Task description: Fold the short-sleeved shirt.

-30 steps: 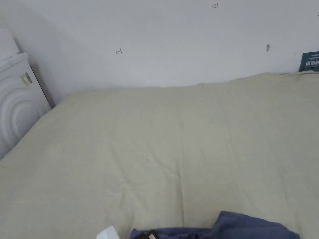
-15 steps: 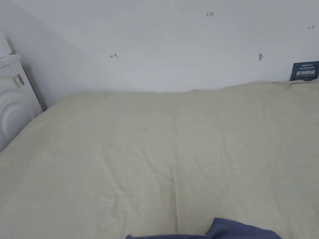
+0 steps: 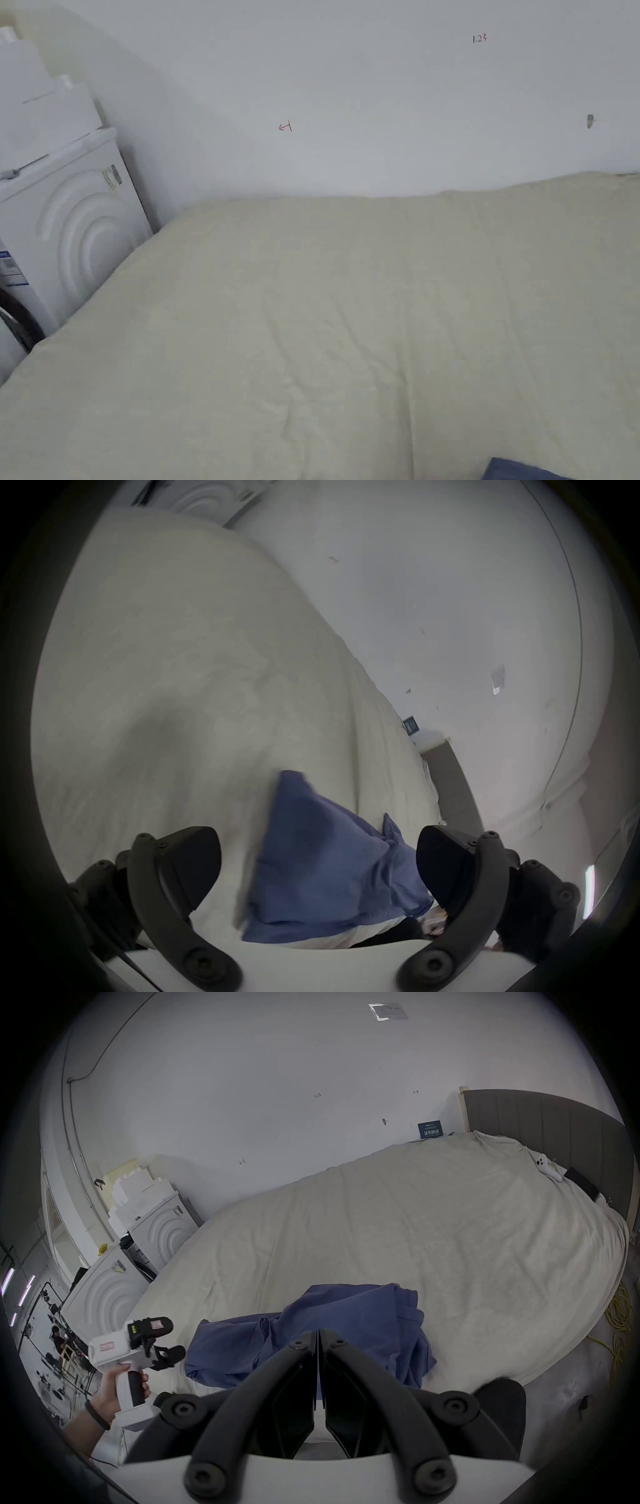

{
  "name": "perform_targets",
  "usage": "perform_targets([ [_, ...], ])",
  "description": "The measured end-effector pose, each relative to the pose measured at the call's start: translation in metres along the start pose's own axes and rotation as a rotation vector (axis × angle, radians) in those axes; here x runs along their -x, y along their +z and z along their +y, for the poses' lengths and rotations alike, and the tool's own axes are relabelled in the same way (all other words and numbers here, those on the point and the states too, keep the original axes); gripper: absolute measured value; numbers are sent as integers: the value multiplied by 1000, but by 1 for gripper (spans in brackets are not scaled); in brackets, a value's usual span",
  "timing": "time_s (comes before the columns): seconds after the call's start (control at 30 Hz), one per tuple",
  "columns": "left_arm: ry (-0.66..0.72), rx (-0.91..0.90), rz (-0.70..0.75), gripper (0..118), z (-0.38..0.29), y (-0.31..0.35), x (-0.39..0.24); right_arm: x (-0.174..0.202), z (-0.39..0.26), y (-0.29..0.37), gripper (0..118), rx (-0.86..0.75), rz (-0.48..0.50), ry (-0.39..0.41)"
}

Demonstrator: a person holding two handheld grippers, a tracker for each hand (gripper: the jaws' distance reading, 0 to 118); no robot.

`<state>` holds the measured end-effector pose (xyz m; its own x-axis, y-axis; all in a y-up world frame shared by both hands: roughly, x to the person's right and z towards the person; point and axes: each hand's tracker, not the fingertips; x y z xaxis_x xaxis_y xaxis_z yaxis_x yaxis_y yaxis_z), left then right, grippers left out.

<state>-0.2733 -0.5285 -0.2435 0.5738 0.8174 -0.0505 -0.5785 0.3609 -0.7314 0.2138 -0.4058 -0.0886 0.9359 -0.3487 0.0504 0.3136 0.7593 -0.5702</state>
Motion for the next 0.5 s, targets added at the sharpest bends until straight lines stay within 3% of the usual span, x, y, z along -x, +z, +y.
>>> perform_targets([
  [0.13,130,-92,-133,113,-14,-16,14,-1,-1,3,1,5,-17,5],
  [0.23,264,74,-223,101,-21,-41,13,-4,2,8,1,-8,-18,-23],
  [0.27,241,78,-217,90,-26,-44,9,-5,3,8,1,-9,-14,-33],
  [0.3,202,36,-203,67,-28,-43,7,-6,4,9,1,-10,-14,-37],
  [0.33,211,28,-171,23,-27,-44,8,-5,4,10,1,-17,-20,-39],
  [0.4,284,40,-98,18,-29,-44,16,-6,4,12,1,-22,-29,-42],
  [0.5,243,55,-105,17,-26,-38,18,-10,2,9,1,-13,-25,-64],
])
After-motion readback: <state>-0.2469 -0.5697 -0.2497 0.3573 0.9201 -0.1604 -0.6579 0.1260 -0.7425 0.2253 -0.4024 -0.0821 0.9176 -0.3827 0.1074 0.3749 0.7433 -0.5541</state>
